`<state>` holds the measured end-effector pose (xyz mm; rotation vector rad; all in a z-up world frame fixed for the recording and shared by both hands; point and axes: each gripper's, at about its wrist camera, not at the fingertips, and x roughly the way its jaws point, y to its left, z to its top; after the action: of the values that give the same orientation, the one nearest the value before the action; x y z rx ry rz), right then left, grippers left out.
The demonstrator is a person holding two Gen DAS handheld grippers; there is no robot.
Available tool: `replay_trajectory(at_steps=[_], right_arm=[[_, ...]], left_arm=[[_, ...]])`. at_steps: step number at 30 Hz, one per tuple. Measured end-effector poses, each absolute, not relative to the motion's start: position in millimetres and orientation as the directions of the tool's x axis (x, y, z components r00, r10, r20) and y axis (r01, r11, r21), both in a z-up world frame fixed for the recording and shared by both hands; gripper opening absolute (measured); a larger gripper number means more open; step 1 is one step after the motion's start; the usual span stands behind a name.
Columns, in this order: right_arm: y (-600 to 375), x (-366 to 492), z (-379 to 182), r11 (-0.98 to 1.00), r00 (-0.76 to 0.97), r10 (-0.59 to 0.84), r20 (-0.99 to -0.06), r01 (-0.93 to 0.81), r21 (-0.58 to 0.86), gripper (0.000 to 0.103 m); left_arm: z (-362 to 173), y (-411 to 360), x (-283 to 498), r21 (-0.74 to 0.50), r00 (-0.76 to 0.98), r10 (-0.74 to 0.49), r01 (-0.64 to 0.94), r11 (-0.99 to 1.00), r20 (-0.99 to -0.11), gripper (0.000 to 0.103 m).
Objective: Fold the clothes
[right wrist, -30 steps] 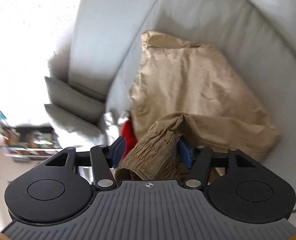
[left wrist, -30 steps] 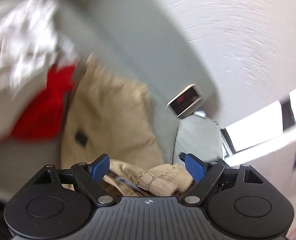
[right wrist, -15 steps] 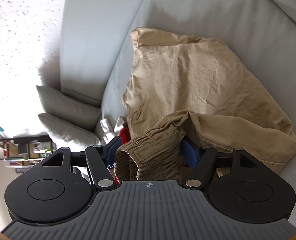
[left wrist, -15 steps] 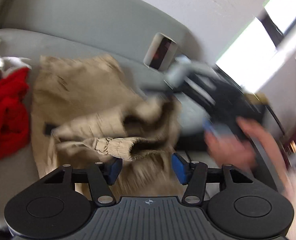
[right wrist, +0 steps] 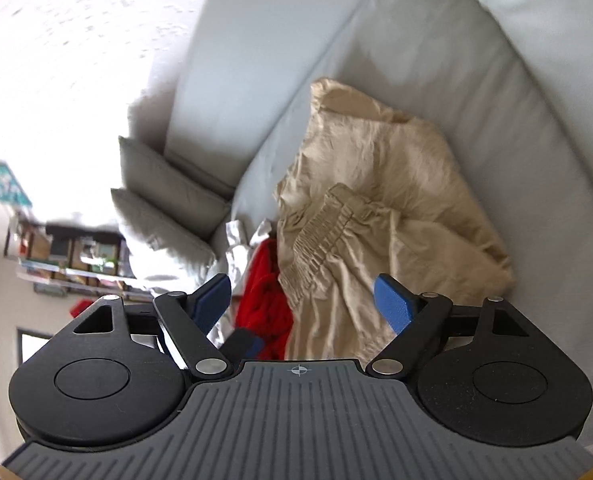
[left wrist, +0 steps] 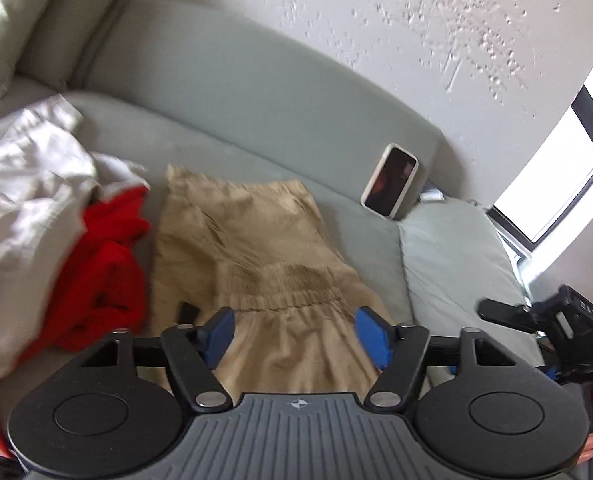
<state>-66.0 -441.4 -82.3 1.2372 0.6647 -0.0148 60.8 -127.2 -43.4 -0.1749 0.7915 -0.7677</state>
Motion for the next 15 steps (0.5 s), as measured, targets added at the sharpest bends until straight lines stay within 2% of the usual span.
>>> replay_trajectory(at_steps=[2,5,10,15], right_arm=[[-444.8,-76.8,-75.9,0.418,0.813,0.313,-0.491,0.346,0.84,0.083],[-451.8,-86.8,-72.1,0.501,0.807,0.261,-0.53,0.356,0.789,0.083],[-467.8,-87.5,-94.3,0.526,0.763,0.188,-0.618,0.454,0.72,0.083],[-478.3,-73.7,-121.9,0.532,0.71,0.171,-0.683,0.517,0.671,0.083]], left_arm=[[-46.8,-124.7,56.5,-0.37,0.482,-0.653,0.558,0.743,-0.584,0.074],[-55.0,-122.9,50.4,-0.299,0.51,-0.6,0.554,0.777,-0.616,0.075],[-86.5,-126.4,67.0,-0.323,0.455,-0.492,0.401,0.857,-0.742,0.078],[-109.6,-129.1,80.7,-0.398,0.368,-0.506,0.332,0.855,-0.78,0.08]])
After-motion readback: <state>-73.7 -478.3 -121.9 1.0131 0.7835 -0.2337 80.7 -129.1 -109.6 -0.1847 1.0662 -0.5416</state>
